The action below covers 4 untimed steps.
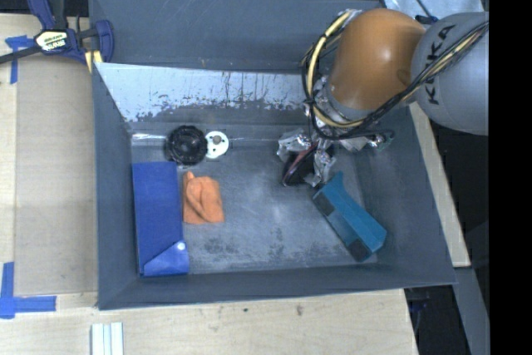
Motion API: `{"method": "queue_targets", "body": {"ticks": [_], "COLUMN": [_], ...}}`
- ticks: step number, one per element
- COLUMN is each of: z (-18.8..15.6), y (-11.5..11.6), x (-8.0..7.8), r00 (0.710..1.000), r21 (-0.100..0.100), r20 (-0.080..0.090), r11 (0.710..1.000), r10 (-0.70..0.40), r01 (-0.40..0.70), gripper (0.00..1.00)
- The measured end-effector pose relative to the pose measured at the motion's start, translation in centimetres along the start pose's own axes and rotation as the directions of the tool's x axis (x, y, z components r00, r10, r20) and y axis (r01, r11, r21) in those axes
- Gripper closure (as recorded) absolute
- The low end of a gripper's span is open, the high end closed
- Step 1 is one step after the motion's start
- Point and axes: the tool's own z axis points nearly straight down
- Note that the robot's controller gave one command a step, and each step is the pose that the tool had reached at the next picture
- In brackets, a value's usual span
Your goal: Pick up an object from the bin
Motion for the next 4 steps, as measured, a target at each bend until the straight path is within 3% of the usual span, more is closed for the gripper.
{"method": "queue_targets", "body": {"ticks": [1, 2, 3, 4], "z": [0.0, -5.4, -9.2, -12.3], "y": [0.0, 1.8, 1.9, 3.0], "x": [0.0, 1.4, 1.0, 3.1], "r00": [1.000, 1.000, 1.000, 1.000], "r21": [0.000, -0.005, 0.004, -0.006], "r20": [0.000, -0.006, 0.003, -0.005], "r11": [1.000, 1.000, 1.000, 1.000], "r10": [0.000, 0.002, 0.001, -0.004], "r01": [0.000, -0.002, -0.001, 0.004], "gripper": [1.00, 1.00, 1.00, 1.00]}}
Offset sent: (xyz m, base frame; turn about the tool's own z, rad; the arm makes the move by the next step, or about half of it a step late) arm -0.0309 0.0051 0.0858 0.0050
